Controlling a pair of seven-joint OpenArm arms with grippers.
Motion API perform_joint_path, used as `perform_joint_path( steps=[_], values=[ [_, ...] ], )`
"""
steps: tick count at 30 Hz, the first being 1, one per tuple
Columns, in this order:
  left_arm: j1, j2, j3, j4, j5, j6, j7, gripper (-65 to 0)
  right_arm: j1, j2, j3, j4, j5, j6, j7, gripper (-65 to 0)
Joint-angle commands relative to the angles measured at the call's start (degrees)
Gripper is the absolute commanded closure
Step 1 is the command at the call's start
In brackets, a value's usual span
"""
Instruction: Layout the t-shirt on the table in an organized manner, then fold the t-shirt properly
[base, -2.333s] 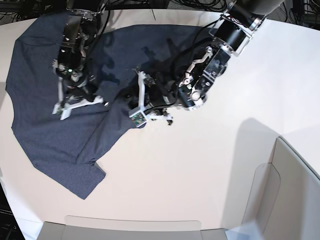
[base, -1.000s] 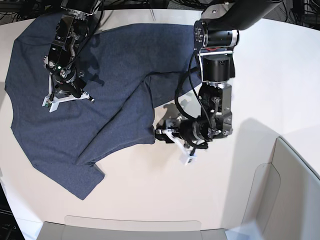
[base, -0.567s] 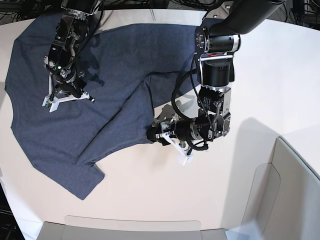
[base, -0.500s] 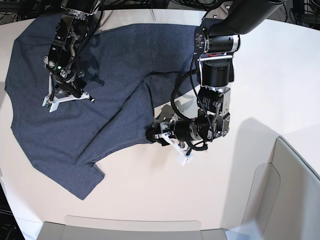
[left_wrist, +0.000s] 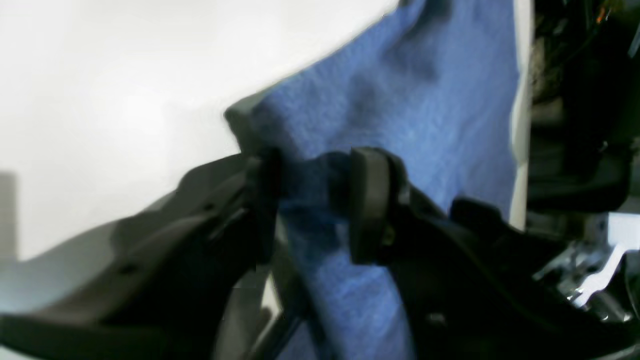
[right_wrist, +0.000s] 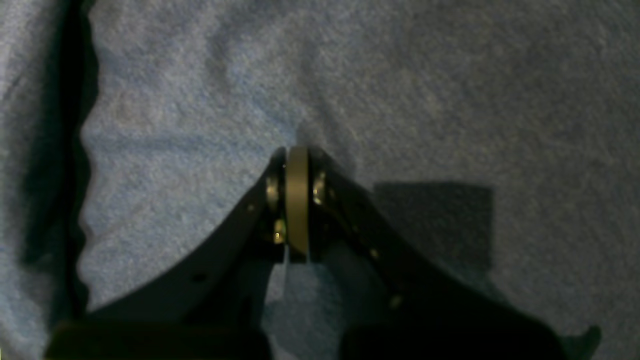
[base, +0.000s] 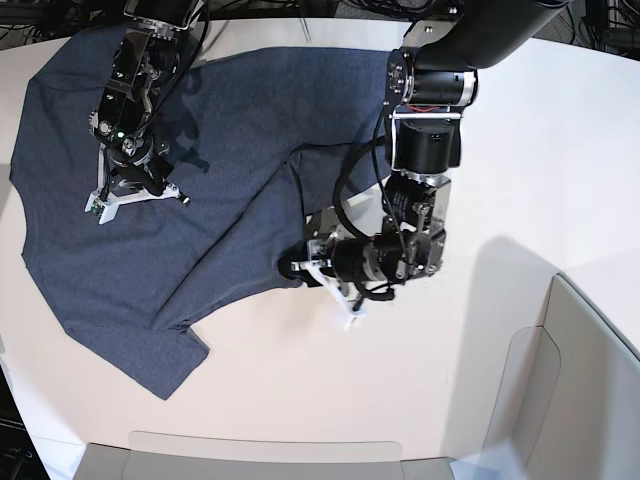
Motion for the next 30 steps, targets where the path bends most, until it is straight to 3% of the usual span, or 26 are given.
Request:
perform_joint_path(
  steps=[1, 3, 10, 16, 21, 24, 28, 30],
  values=[
    [-2.0, 0.6, 1.8, 1.1, -1.5, -0.6, -0.7, -7.9, -0.4, -0.2, 0.0, -0.2, -0.7, -0.7, -3.2, 0.0],
    [-2.1, 0.6, 5.1, 1.1, -4.5, -0.6, -0.6, 0.0, -0.4, -0.2, 0.0, -0.2, -0.7, -0.7, -3.2, 0.0],
    [-0.1, 0.6, 15.9, 13.4, -13.4, -0.6, -0.1, 0.0, -0.3, -0.3, 0.0, -0.2, -0.7, -0.7, -3.1, 0.0],
    [3.5, 0.6, 28.4, 28.3, -14.9, -0.7, -0.5, 0.0, -0.3, -0.2, 0.0, -0.3, -0.7, -0.7, -3.0, 0.0],
    [4.2, 0.6, 40.1, 31.3, -14.8, -0.7, -0.8, -0.2, -0.3, -0.2, 0.0, -0.3, -0.7, -0.7, -3.0, 0.0],
    [4.1, 0.6, 44.5, 31.2, -14.6, -0.7, -0.8, -5.7, -0.3, -0.2, 0.0, -0.3, -0.7, -0.7, -3.0, 0.0],
    [4.2, 0.6, 44.3, 31.2, -14.7, -0.3, -0.5, -25.3, -0.4, 0.1, 0.1, -1.1, -0.7, -0.7, -3.0, 0.0],
    [4.2, 0.6, 43.2, 31.2, -14.7, -0.2, -0.3, -28.6, -0.4, 0.3, 0.1, -1.5, -0.7, -0.7, -3.0, 0.0]
  ],
)
